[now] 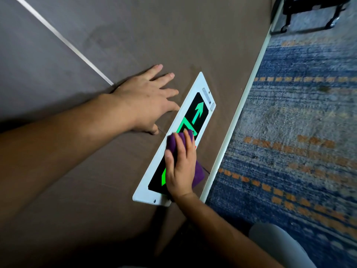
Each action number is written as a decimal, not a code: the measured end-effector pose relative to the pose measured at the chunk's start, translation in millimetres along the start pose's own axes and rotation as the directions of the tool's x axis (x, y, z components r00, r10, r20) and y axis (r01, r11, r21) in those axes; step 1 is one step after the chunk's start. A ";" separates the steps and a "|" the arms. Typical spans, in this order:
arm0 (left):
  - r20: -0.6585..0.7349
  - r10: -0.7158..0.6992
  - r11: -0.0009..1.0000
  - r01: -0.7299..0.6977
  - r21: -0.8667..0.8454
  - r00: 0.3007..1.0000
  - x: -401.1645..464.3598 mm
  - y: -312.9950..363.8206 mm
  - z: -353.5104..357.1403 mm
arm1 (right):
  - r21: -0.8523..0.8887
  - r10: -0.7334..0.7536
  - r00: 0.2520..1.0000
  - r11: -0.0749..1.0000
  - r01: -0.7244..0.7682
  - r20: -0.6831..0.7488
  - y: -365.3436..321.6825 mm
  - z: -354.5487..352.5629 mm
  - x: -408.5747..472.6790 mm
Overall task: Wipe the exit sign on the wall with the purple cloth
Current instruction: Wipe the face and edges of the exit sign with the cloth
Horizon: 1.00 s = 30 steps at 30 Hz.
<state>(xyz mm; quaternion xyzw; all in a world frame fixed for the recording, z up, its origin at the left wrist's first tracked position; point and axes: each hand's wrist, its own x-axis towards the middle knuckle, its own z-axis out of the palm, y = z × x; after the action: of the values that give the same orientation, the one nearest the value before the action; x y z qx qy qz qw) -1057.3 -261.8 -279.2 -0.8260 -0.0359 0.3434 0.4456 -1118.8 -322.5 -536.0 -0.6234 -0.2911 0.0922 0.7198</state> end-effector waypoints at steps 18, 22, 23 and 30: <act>0.008 0.001 1.000 -0.001 0.003 1.000 3.8 4.9 1.0 | 0.162 0.460 0.872 0.886 -0.435 -0.168 9.2 -6.2 82.4; -0.004 -0.018 1.000 0.018 -0.007 1.000 3.1 7.5 1.2 | 0.189 0.583 0.805 0.807 -0.560 -0.105 29.8 -16.1 62.4; -0.007 -0.023 1.000 0.023 -0.012 1.000 2.8 8.3 1.6 | 0.189 0.585 0.807 0.804 -0.564 -0.082 33.7 -18.7 59.2; -0.171 -0.169 0.978 0.144 -0.149 0.971 1.5 26.4 10.0 | 0.435 0.851 0.525 0.484 -0.759 -0.030 64.1 -66.5 63.0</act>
<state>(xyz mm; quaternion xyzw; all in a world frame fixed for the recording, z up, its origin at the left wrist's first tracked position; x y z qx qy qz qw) -1068.6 -270.0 -303.8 -0.8770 -0.0832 0.2263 0.4155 -1017.3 -334.2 -581.4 -0.5452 0.1507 0.3972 0.7227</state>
